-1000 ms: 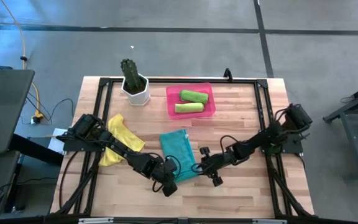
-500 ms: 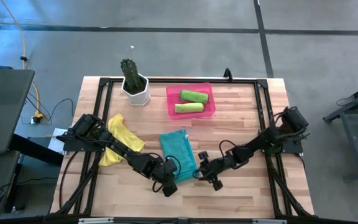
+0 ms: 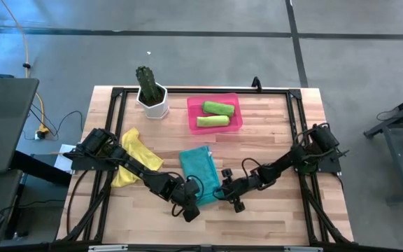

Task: Roll microfiber towels into tight, uniform cylinder then place into a basket
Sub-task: Roll the blue microfiber cloth

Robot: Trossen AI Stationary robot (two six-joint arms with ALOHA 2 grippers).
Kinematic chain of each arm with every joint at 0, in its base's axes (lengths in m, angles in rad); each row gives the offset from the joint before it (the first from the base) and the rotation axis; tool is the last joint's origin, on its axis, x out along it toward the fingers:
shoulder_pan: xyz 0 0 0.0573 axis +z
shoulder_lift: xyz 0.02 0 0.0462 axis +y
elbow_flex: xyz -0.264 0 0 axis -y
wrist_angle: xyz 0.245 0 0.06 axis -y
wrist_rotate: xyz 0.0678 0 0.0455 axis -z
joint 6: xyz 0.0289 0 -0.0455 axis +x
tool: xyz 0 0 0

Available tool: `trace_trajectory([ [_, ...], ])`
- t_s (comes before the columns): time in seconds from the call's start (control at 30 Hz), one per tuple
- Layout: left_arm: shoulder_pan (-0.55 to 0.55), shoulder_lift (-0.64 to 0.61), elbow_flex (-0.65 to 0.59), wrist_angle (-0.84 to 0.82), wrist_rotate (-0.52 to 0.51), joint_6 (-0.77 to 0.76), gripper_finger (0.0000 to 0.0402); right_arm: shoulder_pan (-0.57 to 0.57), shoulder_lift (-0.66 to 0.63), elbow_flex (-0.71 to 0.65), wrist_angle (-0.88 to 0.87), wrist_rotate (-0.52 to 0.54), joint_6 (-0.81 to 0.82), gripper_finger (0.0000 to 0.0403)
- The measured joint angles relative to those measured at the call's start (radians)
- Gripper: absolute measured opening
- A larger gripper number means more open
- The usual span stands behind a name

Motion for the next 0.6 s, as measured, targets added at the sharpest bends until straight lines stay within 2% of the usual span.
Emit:
trace_trajectory([
  [0.2,0.0,0.0,0.0,0.0,0.011,0.0,0.0005,0.0,-0.045,-0.004,-0.036,-0.007,-0.024,0.0155],
  [0.43,0.0,0.0,0.0,0.0,0.017,0.0,0.0005,0.002,-0.173,-0.006,-0.194,-0.007,-0.039,0.0155],
  [0.6,0.0,0.0,0.0,0.0,0.016,0.0,0.0005,0.012,-0.182,-0.006,-0.146,-0.017,-0.005,0.0155],
])
